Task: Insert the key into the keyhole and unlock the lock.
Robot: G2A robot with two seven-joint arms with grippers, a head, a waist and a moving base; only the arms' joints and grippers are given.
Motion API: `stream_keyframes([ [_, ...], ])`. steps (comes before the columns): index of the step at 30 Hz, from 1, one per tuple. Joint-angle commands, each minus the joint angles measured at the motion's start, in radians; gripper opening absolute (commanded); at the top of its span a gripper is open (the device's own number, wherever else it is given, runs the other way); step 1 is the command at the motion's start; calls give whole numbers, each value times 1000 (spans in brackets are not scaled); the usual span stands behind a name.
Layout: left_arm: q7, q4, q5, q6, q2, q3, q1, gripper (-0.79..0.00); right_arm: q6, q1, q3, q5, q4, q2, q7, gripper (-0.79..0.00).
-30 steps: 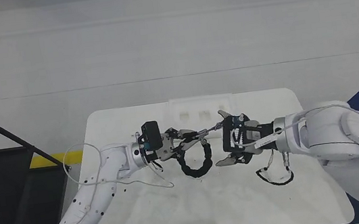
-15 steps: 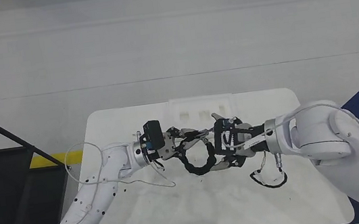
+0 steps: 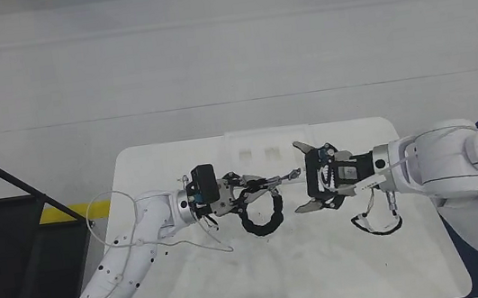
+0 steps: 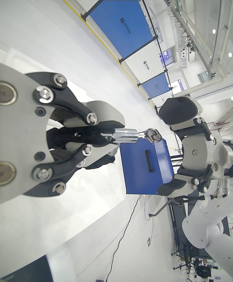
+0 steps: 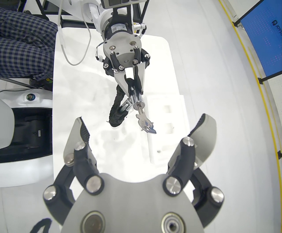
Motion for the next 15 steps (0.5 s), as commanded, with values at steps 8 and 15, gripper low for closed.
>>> stream_keyframes([
  [8, 17, -7, 8, 1, 3, -11, 9, -785, 10, -26, 6, -53, -8, 6, -54, -616],
  [15, 26, -20, 15, 1, 5, -12, 17, -785, 39, -50, 15, -64, -22, 12, -79, -674],
])
